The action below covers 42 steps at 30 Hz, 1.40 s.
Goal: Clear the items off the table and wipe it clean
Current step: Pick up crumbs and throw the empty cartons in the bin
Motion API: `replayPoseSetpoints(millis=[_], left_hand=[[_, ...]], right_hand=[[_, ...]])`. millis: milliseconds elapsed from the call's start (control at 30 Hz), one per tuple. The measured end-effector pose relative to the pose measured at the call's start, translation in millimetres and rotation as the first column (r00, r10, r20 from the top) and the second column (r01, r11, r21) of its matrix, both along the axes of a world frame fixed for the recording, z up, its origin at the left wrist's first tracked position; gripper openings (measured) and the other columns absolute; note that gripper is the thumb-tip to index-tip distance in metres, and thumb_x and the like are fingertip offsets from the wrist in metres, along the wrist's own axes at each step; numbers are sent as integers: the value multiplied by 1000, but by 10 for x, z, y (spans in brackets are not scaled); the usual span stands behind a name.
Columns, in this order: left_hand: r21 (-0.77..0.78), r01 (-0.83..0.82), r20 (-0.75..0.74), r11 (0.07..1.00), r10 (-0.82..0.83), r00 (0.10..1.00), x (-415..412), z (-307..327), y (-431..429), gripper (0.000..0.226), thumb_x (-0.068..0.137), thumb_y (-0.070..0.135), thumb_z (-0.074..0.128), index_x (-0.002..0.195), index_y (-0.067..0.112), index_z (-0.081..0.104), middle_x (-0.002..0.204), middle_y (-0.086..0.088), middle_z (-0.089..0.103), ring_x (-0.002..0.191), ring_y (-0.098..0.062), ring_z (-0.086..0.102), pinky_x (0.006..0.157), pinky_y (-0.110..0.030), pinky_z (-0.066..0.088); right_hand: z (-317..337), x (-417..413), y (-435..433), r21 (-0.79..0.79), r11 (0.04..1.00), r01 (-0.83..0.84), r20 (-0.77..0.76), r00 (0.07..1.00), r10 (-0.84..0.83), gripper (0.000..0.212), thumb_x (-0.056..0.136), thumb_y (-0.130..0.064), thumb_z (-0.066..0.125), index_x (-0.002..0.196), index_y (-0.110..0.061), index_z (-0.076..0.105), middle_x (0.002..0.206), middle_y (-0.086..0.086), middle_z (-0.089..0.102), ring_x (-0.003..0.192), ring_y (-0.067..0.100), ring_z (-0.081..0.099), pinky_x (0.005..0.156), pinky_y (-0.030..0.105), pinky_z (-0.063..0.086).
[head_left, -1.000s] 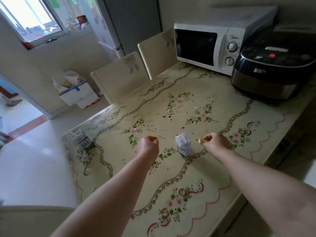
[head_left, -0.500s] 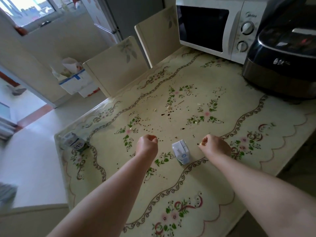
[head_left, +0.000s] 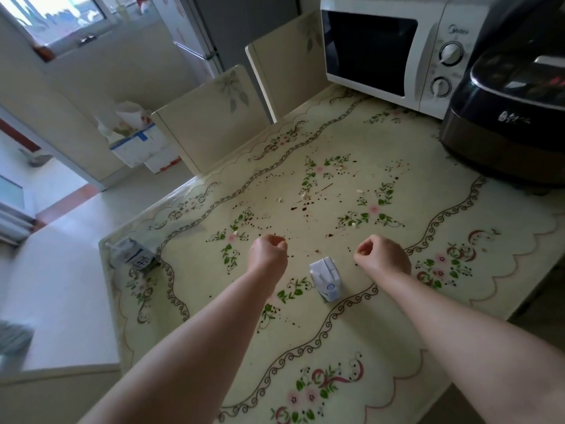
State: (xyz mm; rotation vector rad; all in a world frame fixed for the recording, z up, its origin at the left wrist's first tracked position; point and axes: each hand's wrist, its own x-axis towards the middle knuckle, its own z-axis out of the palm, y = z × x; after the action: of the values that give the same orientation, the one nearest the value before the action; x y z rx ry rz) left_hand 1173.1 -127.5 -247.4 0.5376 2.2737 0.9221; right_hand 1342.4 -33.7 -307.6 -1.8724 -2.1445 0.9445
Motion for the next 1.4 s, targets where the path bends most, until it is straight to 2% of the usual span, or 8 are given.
replayPoseSetpoints(millis=[100, 200, 300, 433, 600, 833, 1133, 1400], left_hand=[[-8, 1, -12, 1000, -1, 1000, -70, -2, 12, 25, 97, 17, 52, 120, 9, 61, 114, -8, 64, 75, -10, 55, 61, -17, 46], [-26, -2, -24, 1000, 1, 1000, -141, -25, 36, 25, 97, 18, 52, 120, 10, 61, 115, -7, 65, 83, -13, 59, 71, -22, 51], [-49, -6, -35, 999, 4, 999, -221, -75, 70, 24, 97, 18, 52, 118, 11, 61, 116, -6, 65, 89, -15, 61, 82, -26, 53], [-59, -21, -44, 998, 19, 999, -375, -124, 164, 24, 97, 17, 52, 119, 10, 62, 118, -5, 64, 88, -12, 60, 74, -21, 49], [-83, -28, -69, 996, 22, 997, -608, -174, 340, 26, 97, 17, 53, 121, 10, 61, 120, -5, 64, 81, -7, 57, 68, -18, 45], [-160, 15, -113, 987, -33, 993, -982, -331, 731, 23, 94, 24, 60, 115, 17, 67, 116, 2, 67, 92, -12, 63, 93, -35, 52], [-229, 247, -244, 942, -301, 922, -1007, -569, 1529, 21, 88, 29, 67, 108, 24, 70, 101, 10, 63, 87, -7, 59, 72, -21, 46], [-283, 232, -331, 931, -322, 887, -896, -747, 1940, 12, 81, 37, 73, 88, 27, 72, 77, 11, 60, 74, -9, 65, 62, -23, 51]], right_hand=[[108, -102, 119, -84, 993, 79, -236, 967, -97, 12, 83, -27, 66, 91, -25, 57, 87, -8, 62, 79, 13, 59, 57, 22, 44], [203, -255, 228, -387, 910, 148, -534, 769, -352, 12, 86, -15, 61, 98, -18, 60, 88, 0, 65, 83, 16, 63, 73, 31, 56], [292, -387, 324, -630, 774, 69, -605, 582, -544, 11, 91, -7, 51, 86, -14, 58, 80, 3, 59, 80, 16, 58, 76, 32, 52], [326, -566, 458, -761, 645, -65, -593, 472, -652, 10, 91, -15, 56, 82, -14, 56, 75, 2, 58, 68, 12, 57, 62, 23, 49], [310, -806, 525, -810, 574, -121, -559, 460, -690, 13, 95, -14, 51, 92, -8, 62, 78, 5, 60, 70, 12, 58, 63, 23, 51], [171, -1096, 692, -756, 652, -59, -563, 566, -602, 15, 96, -11, 48, 94, -11, 62, 87, 6, 64, 80, 14, 61, 74, 27, 50], [-51, -1091, 914, -713, 701, 5, -567, 584, -581, 15, 96, -11, 48, 97, -13, 62, 92, 6, 64, 84, 15, 61, 75, 27, 50], [-156, -980, 1025, -727, 686, 1, -588, 515, -624, 14, 95, -8, 49, 98, -10, 63, 88, 4, 64, 83, 15, 61, 75, 28, 50]])
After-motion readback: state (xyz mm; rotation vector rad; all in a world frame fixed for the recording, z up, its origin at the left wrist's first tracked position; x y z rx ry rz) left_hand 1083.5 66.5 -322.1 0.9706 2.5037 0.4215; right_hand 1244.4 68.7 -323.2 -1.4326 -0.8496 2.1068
